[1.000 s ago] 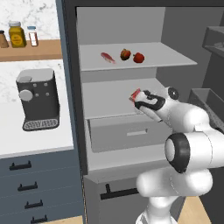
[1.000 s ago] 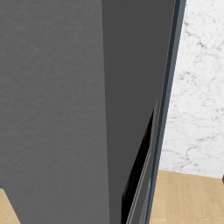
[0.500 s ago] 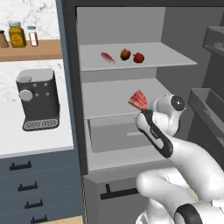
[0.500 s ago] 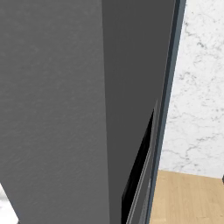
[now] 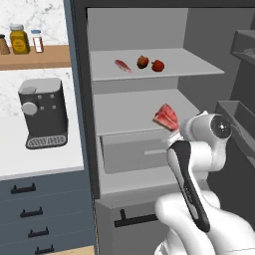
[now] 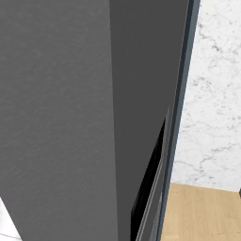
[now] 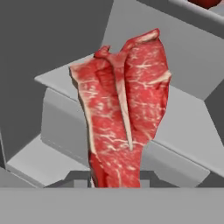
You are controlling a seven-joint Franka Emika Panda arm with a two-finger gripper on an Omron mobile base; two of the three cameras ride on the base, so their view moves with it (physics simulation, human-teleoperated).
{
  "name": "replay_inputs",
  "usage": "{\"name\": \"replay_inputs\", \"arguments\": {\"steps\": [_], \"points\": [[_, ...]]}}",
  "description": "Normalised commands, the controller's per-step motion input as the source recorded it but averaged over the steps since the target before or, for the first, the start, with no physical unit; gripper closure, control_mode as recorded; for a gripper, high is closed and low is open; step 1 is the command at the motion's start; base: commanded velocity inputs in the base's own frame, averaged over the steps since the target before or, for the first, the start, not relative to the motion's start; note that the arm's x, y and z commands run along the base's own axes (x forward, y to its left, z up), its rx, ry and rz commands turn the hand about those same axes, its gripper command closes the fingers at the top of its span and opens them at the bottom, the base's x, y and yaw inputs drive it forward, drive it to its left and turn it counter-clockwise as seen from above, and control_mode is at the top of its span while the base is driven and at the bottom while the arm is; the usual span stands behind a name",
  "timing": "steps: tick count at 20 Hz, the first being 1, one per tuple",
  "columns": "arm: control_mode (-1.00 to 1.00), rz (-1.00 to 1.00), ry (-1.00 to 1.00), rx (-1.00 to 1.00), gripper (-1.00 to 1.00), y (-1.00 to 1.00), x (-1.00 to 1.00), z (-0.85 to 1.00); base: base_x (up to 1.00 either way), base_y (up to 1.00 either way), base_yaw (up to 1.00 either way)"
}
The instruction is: Place one bell pepper and one steak in each tupperware on the nearby counter, to pack two identical lunches.
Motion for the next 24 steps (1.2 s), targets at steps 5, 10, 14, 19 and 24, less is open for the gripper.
{"name": "replay_inputs", "arguments": {"steps": [5,10,14,19,24], "points": [[1.00,0.00,0.00,-0.09,1.00,0.21,-0.80,0.09,-0.20,0.05,0.00],[1.00,0.00,0.00,0.00,1.00,0.00,0.00,0.00,-1.00,0.47,0.04],[1.00,0.00,0.00,0.00,1.00,0.00,0.00,0.00,-0.54,0.99,0.09],[1.00,0.00,0.00,0.00,1.00,0.00,0.00,0.00,0.26,1.00,0.08],[1.00,0.00,0.00,0.00,1.00,0.00,0.00,0.00,0.75,1.00,0.01]]}}
